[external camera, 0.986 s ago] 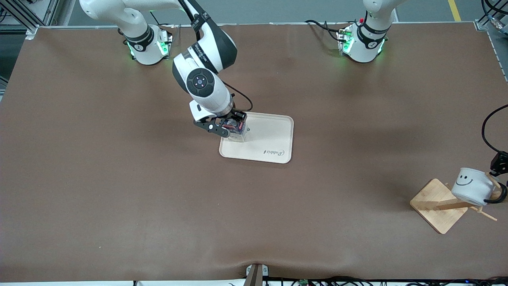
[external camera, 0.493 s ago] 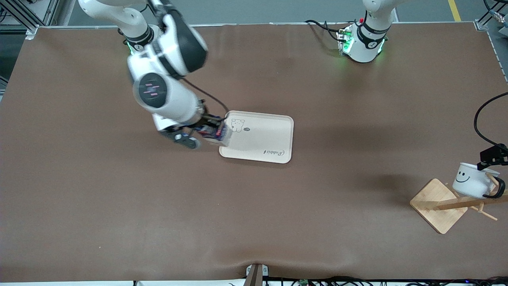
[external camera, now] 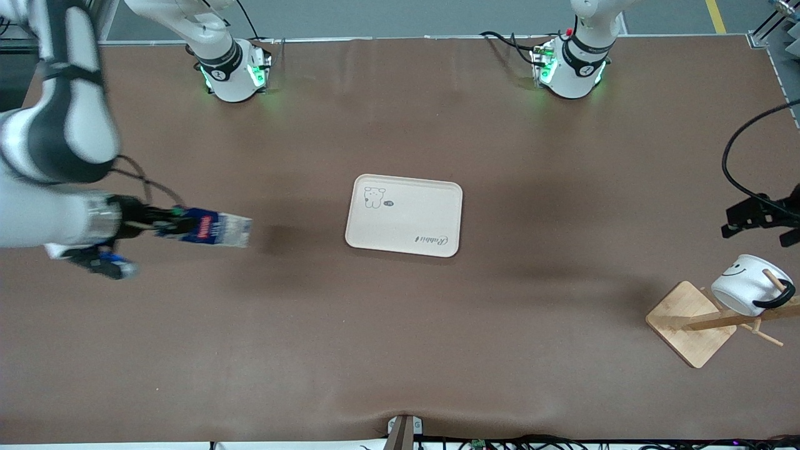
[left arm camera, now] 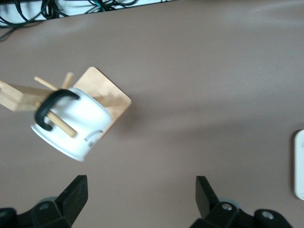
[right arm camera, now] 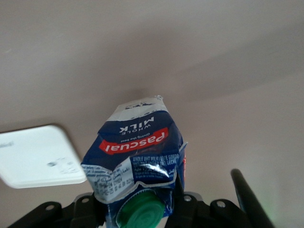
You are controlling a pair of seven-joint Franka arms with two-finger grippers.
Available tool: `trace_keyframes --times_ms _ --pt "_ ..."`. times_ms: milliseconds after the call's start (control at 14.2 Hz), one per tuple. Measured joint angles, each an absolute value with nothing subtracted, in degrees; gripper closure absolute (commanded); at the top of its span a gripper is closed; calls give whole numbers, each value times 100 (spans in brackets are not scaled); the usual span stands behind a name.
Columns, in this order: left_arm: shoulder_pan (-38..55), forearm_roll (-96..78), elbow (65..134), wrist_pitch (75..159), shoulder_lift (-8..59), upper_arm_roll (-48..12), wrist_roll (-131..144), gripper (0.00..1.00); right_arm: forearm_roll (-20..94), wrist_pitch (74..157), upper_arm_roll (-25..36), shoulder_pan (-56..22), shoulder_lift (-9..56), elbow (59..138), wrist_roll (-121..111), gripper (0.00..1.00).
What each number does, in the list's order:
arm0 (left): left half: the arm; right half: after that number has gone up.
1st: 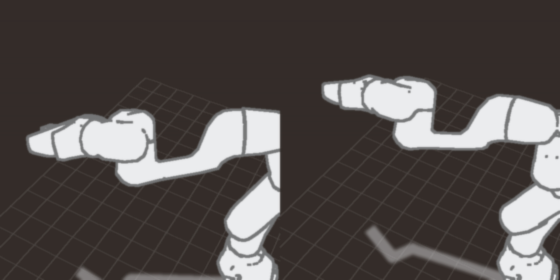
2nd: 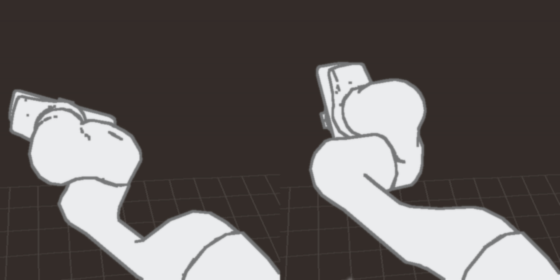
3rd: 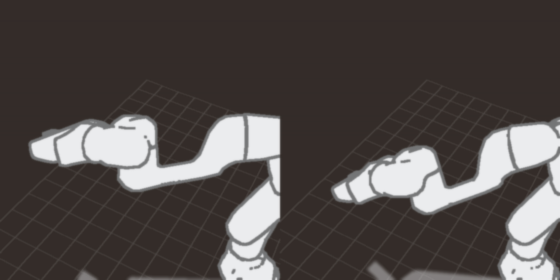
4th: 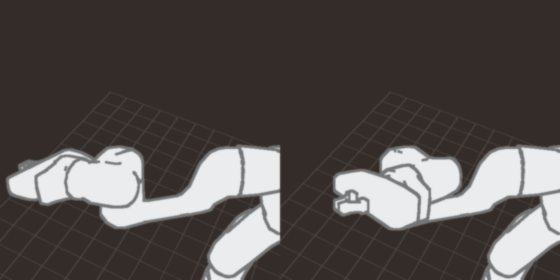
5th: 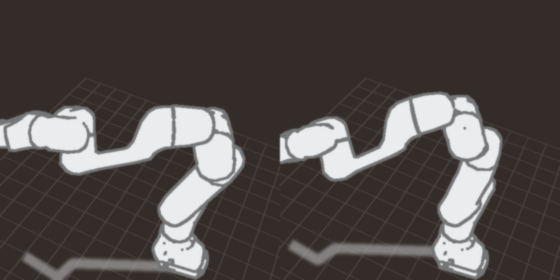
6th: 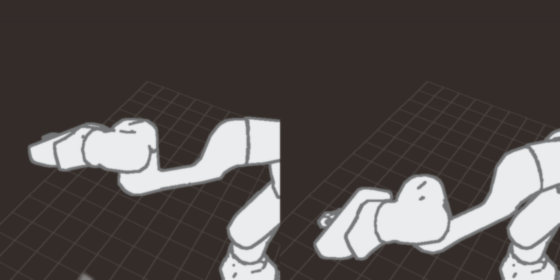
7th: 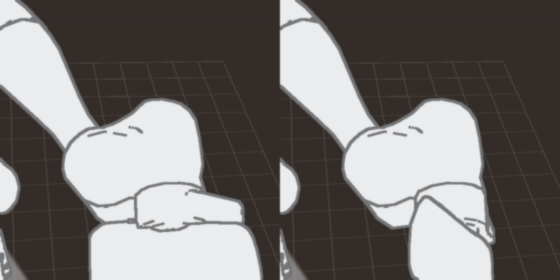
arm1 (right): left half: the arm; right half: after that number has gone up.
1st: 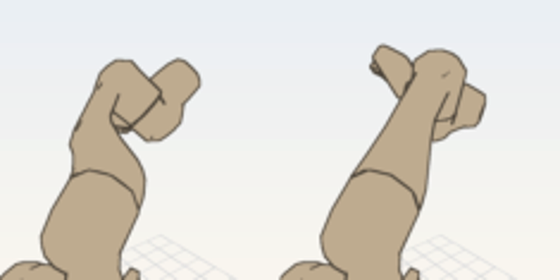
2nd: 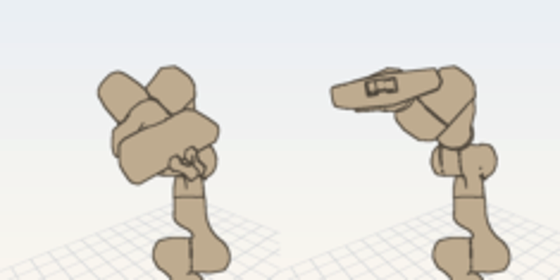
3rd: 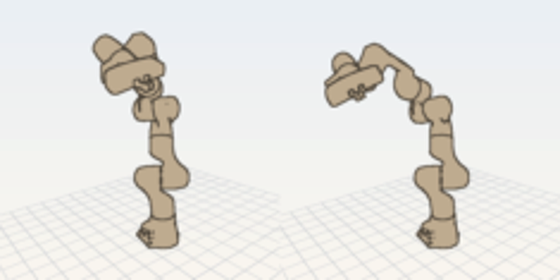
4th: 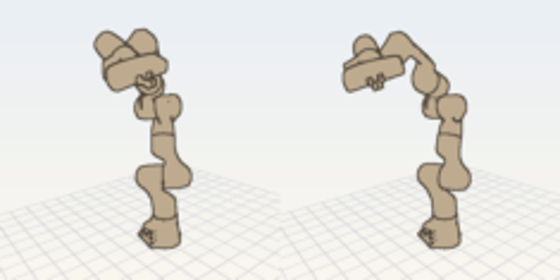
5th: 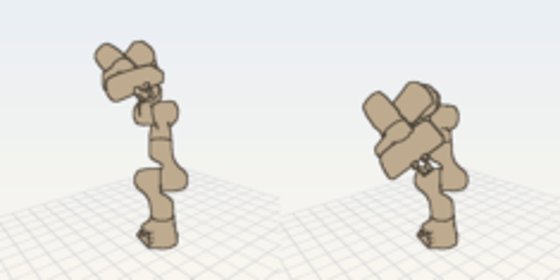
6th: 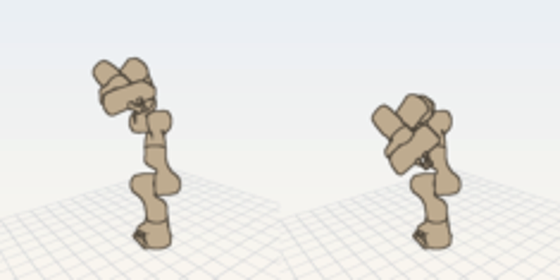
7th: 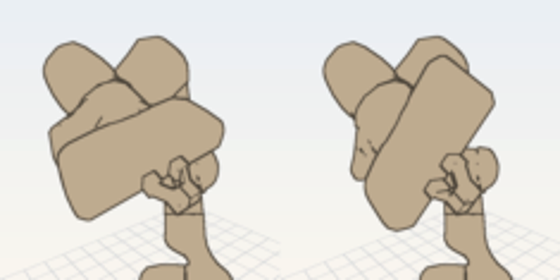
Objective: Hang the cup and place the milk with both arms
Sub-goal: 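Carry the milk away from the tray while the left gripper withdraws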
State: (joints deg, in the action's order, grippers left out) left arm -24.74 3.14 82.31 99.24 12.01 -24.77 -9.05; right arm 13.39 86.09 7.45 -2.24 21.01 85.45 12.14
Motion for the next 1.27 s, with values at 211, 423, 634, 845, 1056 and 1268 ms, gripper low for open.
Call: trace_keyframes --times_ms 211,423,634,845,1056,1268 --pt "-2461 314 8234 9678 970 -2730 -543 0 724 9050 727 63 2167 9034 1015 100" --pt "-2461 314 8236 9505 858 -2837 -416 0 637 9783 724 247 2214 9698 456 100" --pt "-2326 313 8253 9435 762 -2805 -408 0 637 10023 723 372 2223 9959 283 99" --pt "-1331 304 8464 9371 505 -1960 -373 0 637 10034 720 382 2213 9962 281 24" --pt "-282 286 8884 9319 48 -996 -297 0 637 10032 720 392 2214 9972 281 0" --pt "61 272 9328 9302 -420 -670 -263 0 637 10029 697 392 2214 9966 280 0"
